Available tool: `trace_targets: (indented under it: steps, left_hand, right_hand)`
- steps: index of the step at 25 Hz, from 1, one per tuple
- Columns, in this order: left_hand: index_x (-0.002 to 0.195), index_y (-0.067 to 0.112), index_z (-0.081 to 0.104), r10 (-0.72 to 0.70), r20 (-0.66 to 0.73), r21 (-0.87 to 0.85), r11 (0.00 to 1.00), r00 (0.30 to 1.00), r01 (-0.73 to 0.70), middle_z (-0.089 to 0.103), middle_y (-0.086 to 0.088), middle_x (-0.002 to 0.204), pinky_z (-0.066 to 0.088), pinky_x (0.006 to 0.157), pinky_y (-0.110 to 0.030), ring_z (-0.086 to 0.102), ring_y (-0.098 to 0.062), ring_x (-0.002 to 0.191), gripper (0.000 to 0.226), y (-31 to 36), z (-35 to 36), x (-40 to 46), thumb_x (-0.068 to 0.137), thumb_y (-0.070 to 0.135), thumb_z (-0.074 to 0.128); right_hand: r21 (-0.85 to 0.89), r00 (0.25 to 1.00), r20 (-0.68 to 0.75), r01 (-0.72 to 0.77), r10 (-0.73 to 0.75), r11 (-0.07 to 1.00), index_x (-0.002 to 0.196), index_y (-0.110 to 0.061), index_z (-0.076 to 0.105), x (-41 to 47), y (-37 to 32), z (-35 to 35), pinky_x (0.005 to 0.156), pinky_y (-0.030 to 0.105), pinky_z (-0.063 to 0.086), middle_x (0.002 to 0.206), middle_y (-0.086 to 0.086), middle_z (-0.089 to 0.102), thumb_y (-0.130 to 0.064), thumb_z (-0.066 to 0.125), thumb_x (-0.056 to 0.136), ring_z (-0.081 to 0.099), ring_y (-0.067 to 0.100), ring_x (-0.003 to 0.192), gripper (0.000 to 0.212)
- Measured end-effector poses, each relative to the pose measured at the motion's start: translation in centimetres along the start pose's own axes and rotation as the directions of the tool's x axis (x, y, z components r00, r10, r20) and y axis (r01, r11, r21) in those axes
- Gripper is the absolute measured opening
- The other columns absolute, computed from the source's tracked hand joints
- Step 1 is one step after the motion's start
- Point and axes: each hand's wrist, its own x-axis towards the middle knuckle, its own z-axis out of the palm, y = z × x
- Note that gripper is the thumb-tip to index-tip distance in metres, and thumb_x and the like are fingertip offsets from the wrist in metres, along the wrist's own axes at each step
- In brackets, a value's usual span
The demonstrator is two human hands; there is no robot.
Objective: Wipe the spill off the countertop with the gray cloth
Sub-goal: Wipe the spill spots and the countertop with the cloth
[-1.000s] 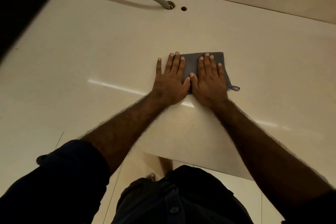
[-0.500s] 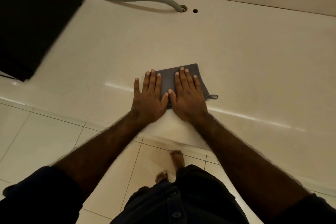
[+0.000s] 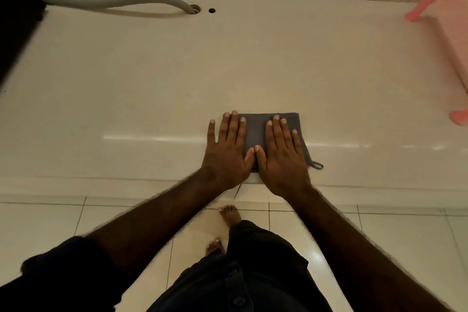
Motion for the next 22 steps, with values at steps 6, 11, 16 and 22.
trace_targets:
  steps: [6,11,16,22]
  left_hand:
    - [0.165,0.007,-0.005,0.17,0.029,0.003,0.985,0.985,-0.17,-0.011,-0.018,0.173,-0.002,0.128,-0.061,-0.013,-0.033,0.161,0.081,4.8,0.0,3.7,0.105,0.058,0.017]
    - [0.165,0.007,-0.004,0.345,0.073,0.021,0.937,0.936,-0.347,-0.011,-0.017,0.174,-0.002,0.127,-0.061,-0.012,-0.033,0.161,0.084,7.6,0.6,5.8,0.104,0.06,0.017]
    - [0.166,0.009,0.001,0.412,0.092,-0.007,0.911,0.907,-0.413,-0.006,-0.014,0.175,-0.002,0.127,-0.062,-0.009,-0.028,0.162,0.082,9.9,-0.6,12.4,0.105,0.058,0.024]
    - [0.166,0.01,-0.001,0.389,0.127,0.006,0.92,0.912,-0.393,-0.007,-0.012,0.175,-0.004,0.127,-0.063,-0.009,-0.027,0.162,0.082,10.8,-1.8,20.8,0.105,0.06,0.02]
  right_hand:
    - [-0.025,0.982,0.007,-0.187,0.187,0.982,0.171,-0.005,-0.001,-1.8,4.4,-1.1,0.137,0.051,0.003,0.181,0.016,-0.007,-0.053,-0.001,0.107,-0.008,0.029,0.169,0.08]
    - [0.016,0.939,-0.04,-0.342,0.342,0.94,0.172,-0.004,0.007,-4.4,6.1,-1.1,0.138,0.051,0.008,0.181,0.016,0.002,-0.056,0.002,0.106,0.0,0.031,0.169,0.083]
    - [0.009,0.904,0.006,-0.428,0.428,0.904,0.172,-0.006,0.0,0.1,10.0,-2.7,0.137,0.05,0.001,0.181,0.016,-0.004,-0.055,0.001,0.104,-0.005,0.03,0.169,0.084]
    - [0.006,0.903,0.01,-0.431,0.43,0.903,0.172,-0.007,-0.001,7.8,14.8,-3.9,0.137,0.05,-0.003,0.181,0.016,-0.007,-0.046,0.022,0.116,-0.008,0.03,0.169,0.073]
